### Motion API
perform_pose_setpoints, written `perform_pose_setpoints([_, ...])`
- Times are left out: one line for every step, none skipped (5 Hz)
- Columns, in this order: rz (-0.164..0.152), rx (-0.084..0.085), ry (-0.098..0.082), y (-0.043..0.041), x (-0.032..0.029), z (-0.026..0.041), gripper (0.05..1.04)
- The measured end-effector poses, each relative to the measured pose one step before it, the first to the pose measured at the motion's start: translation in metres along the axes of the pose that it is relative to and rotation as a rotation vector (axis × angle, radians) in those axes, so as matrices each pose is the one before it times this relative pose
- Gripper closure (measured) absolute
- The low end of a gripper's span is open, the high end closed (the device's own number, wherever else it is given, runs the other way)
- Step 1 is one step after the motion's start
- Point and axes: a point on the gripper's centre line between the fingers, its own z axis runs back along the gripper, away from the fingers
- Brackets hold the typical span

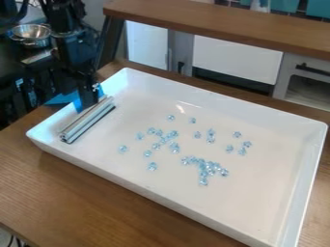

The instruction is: Sweep into pile

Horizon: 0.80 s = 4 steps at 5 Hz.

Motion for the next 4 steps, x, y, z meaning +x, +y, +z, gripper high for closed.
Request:
perform_pose_setpoints([0.0089, -0.0269, 0.0316, -0.00298, -0.00397, -0.01379, 0.083])
perform_pose_setpoints([0.0215, 0.0002, -0.0094, -0.00058, 0.00145, -0.00159, 0.083])
perform_pose_setpoints([0.0325, 0.0097, -0.0137, 0.00065, 0.00167, -0.00168, 0.083])
perform_pose_setpoints([0.0440, 0.0202, -0.0013, 0.00048, 0.00168, -0.00424, 0.083])
